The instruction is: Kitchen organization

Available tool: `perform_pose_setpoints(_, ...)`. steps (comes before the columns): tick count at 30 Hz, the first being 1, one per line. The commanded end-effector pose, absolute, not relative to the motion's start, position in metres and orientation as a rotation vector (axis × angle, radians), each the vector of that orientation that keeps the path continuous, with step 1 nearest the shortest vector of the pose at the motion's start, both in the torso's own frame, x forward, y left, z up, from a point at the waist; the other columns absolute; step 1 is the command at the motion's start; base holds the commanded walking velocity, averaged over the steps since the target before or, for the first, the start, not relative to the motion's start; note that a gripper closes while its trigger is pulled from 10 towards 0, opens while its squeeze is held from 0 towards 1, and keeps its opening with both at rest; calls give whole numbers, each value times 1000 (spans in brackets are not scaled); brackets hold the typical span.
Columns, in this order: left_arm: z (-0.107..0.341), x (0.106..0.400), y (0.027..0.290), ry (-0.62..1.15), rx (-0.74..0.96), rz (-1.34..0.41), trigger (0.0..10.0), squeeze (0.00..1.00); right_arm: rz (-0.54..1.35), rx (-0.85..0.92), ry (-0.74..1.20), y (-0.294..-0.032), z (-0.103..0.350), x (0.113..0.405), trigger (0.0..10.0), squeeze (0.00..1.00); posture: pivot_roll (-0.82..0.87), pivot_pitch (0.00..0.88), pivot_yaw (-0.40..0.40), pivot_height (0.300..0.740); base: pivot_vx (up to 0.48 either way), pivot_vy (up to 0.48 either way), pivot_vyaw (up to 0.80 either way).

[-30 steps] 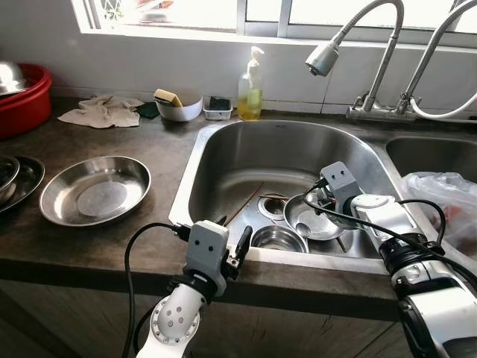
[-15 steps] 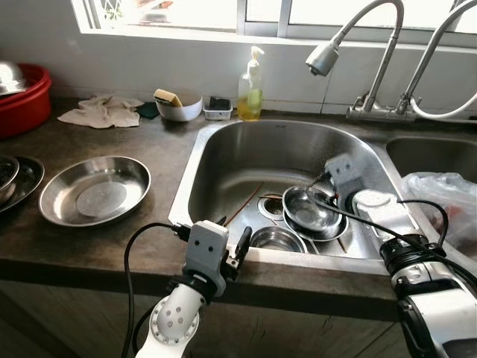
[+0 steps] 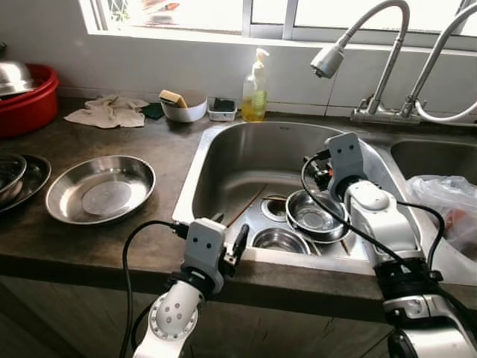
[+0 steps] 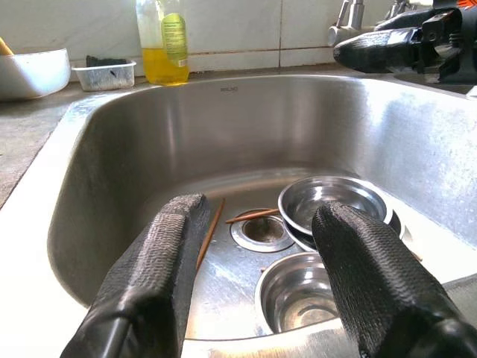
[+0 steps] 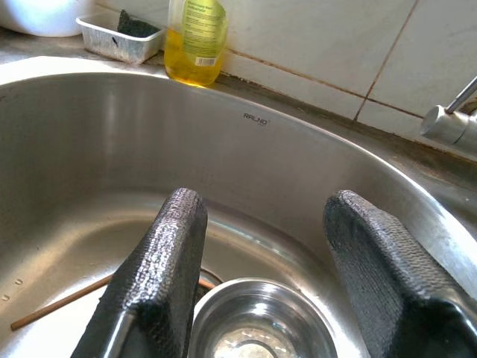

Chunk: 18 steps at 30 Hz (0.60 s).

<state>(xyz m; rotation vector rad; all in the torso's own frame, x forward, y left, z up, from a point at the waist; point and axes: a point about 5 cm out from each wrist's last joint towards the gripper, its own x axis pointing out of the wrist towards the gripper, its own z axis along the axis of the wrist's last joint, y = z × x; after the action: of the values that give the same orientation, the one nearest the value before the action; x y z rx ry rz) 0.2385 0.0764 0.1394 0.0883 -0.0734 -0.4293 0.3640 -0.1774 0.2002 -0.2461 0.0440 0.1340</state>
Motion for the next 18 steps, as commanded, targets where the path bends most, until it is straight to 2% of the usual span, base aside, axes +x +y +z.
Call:
perform_pose_setpoints(1, 137, 240, 76, -66, 99, -428, 10000, 0, 109, -232, 24, -181, 206, 361, 10000, 0, 31, 1, -78, 740, 0, 0, 0)
perform_pose_setpoints(10, 137, 240, 76, -66, 99, -428, 10000, 0, 106, -230, 24, -180, 207, 359, 10000, 0, 31, 1, -78, 740, 0, 0, 0)
perform_pose_setpoints(11, 137, 241, 76, -67, 99, -426, 10000, 0, 111, -195, -19, -176, 211, 353, 10000, 0, 19, 0, -75, 740, 0, 0, 0)
perform_pose_setpoints(12, 137, 244, 78, -69, 99, -421, 10000, 0, 109, -127, -105, -163, 203, 324, 10000, 0, -9, 0, -58, 740, 0, 0, 0)
perform_pose_setpoints(13, 138, 247, 80, -74, 97, -417, 10000, 0, 70, -22, -212, -152, 200, 281, 10000, 0, -10, 0, -48, 740, 0, 0, 0)
perform_pose_setpoints(14, 138, 248, 80, -76, 96, -417, 10000, 0, 57, -2, -229, -149, 200, 272, 10000, 0, -10, 0, -46, 740, 0, 0, 0)
perform_pose_setpoints(18, 139, 249, 80, -80, 97, -419, 10000, 0, 51, 6, -226, -146, 199, 271, 10000, 0, -10, 0, -44, 740, 0, 0, 0)
